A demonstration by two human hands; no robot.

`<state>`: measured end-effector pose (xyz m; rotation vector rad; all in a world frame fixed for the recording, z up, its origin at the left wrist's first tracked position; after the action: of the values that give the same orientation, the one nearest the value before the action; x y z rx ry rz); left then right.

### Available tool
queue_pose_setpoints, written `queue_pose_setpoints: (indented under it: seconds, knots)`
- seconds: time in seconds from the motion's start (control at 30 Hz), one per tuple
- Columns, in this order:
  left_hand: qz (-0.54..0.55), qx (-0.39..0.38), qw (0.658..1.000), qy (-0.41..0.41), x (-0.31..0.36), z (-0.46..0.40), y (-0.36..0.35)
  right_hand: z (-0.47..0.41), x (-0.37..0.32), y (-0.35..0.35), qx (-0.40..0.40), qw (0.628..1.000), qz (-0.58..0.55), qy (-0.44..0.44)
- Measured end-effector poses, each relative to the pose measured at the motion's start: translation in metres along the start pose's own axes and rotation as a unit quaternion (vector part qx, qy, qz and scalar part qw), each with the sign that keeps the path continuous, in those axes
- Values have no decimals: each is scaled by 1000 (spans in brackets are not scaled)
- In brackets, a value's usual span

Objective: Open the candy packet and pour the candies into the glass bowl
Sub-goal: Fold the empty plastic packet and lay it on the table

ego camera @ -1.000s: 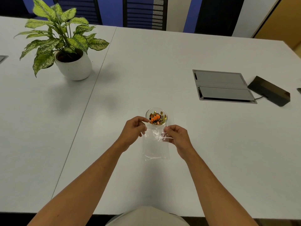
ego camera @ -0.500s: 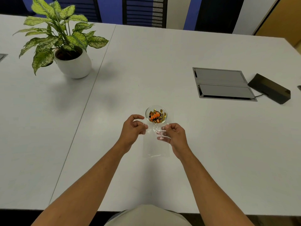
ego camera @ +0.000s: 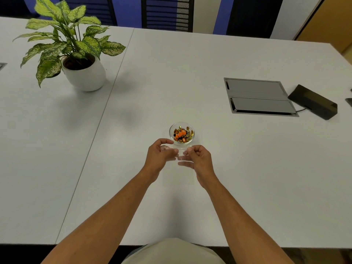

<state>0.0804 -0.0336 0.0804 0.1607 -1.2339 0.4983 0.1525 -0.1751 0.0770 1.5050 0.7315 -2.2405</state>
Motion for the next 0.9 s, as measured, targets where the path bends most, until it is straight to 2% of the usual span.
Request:
queue_pose_setpoints:
  seconds: [0.13, 0.27, 0.7, 0.9]
  knots:
    - [-15, -6, 1000, -1, 3, 1, 3, 4, -3, 1, -30, 998, -40, -31]
    - [-38, -40, 998, -3, 2, 1, 1, 5, -5, -1, -50, 998, -1, -40]
    - [-8, -36, 999, -1, -2, 5, -2, 3, -1, -3, 22, 996, 79, -42]
    - [-9, -42, 999, -14, 0, 3, 0, 6, -1, -1, 0, 999, 25, -39]
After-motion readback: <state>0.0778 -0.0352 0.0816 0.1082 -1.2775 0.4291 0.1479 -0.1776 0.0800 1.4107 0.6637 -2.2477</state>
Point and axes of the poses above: each hand's wrist, its own z-axis away from the middle knuckle, its own y-axis out of the back of the hand, x = y × z, the point moved 2 cm from there along -z, towards the middle knuckle, and after that the axes turned 10 degrees about -x, right-handed, at the moved point
